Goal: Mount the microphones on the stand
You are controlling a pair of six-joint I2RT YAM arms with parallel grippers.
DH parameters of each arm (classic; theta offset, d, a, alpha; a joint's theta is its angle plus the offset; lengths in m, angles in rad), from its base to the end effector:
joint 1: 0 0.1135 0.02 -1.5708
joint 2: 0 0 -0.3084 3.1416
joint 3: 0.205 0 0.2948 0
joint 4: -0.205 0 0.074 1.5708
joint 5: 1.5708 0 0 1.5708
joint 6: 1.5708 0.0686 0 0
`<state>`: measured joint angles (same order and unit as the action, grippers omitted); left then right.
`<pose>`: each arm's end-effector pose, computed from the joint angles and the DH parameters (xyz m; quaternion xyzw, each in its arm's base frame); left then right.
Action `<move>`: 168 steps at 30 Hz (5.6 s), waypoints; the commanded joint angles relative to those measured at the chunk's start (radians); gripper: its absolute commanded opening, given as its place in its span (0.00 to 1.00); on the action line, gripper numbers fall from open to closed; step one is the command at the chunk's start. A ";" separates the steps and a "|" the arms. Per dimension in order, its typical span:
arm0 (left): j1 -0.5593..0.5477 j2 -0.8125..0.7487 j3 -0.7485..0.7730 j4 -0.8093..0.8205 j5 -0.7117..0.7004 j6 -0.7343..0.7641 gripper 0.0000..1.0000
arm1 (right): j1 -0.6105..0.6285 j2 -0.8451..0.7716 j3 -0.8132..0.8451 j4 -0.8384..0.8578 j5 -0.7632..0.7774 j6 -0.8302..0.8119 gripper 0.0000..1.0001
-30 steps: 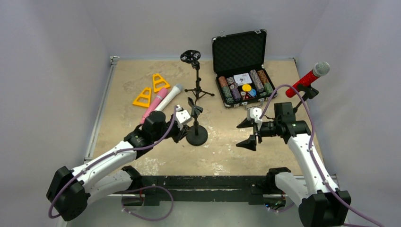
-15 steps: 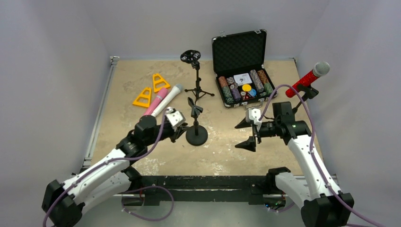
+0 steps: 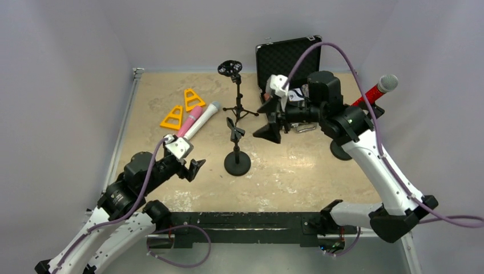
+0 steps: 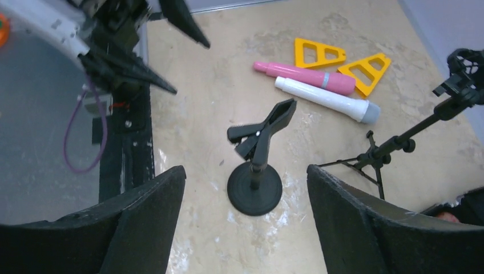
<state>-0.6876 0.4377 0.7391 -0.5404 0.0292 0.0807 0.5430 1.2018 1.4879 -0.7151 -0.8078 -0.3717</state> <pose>0.1046 -0.0885 0.3535 0.3030 0.7256 -0.1955 0.5860 0.2134 0.1867 0.4897 -0.5322 0.6004 0.3720 0.4668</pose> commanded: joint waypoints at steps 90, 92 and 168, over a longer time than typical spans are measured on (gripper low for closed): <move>0.005 -0.101 -0.099 -0.010 -0.083 0.026 0.81 | -0.151 -0.152 -0.190 -0.296 -0.335 -0.417 0.76; 0.005 -0.097 -0.099 -0.010 -0.087 0.025 0.81 | -0.177 -0.243 -0.350 -0.175 -0.358 -0.369 0.85; 0.428 1.074 0.473 -0.095 0.037 -0.047 0.65 | -0.353 -0.497 -0.808 0.103 -0.207 -0.401 0.99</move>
<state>-0.2890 1.4326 1.1294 -0.6235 0.0242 0.0101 0.1951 0.7177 0.6785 -0.6270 -1.0119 -0.7593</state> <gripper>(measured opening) 0.699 0.986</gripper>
